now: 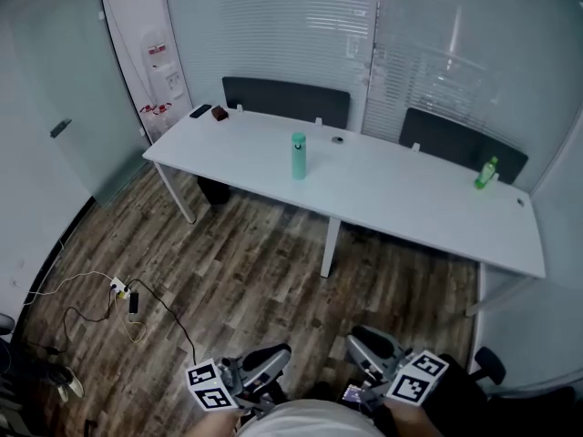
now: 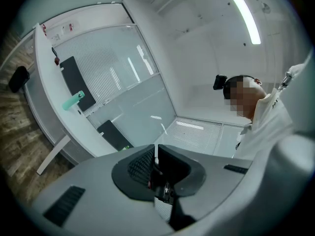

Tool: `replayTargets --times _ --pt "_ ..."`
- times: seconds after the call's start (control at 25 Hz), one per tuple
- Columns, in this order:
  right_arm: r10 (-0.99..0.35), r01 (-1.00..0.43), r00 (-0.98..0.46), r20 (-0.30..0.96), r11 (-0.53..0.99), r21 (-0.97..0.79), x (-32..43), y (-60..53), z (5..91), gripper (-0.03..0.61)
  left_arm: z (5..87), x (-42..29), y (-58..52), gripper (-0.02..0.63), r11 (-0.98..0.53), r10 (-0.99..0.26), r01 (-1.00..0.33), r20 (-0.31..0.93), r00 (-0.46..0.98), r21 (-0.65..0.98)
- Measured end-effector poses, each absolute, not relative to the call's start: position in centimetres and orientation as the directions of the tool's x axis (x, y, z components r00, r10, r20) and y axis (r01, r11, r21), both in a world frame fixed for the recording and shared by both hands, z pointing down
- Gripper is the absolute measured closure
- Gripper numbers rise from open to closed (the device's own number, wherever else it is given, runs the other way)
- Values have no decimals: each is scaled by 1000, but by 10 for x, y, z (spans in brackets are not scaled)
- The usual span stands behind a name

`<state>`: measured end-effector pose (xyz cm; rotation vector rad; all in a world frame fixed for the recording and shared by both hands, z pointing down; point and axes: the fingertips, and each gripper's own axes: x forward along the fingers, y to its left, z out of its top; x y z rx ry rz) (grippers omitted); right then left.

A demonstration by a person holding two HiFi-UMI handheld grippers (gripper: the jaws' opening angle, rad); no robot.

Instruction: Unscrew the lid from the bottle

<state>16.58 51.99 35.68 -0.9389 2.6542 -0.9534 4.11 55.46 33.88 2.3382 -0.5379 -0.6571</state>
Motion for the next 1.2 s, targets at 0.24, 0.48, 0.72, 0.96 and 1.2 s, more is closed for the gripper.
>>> replayTargets --times 0.24,0.48,0.72,0.96,1.2 --pt "-608 -498 -792 61 584 -642 188 509 361 453 336 63 542 485 -708 -551 -241 -306 777 663" --pt "-601 -487 -796 71 567 -664 208 494 374 454 342 88 534 485 -701 -535 -202 -318 782 684" --pt "-574 -472 -815 83 573 -670 219 481 382 453 350 103 522 485 -688 -553 -218 -306 775 692" --pt "-553 -452 -829 83 575 -682 198 452 384 454 355 84 493 485 -679 -577 -242 -299 760 693" --pt "-543 -455 -834 99 574 -681 159 405 394 454 364 51 438 491 -679 -561 -224 -297 773 699"
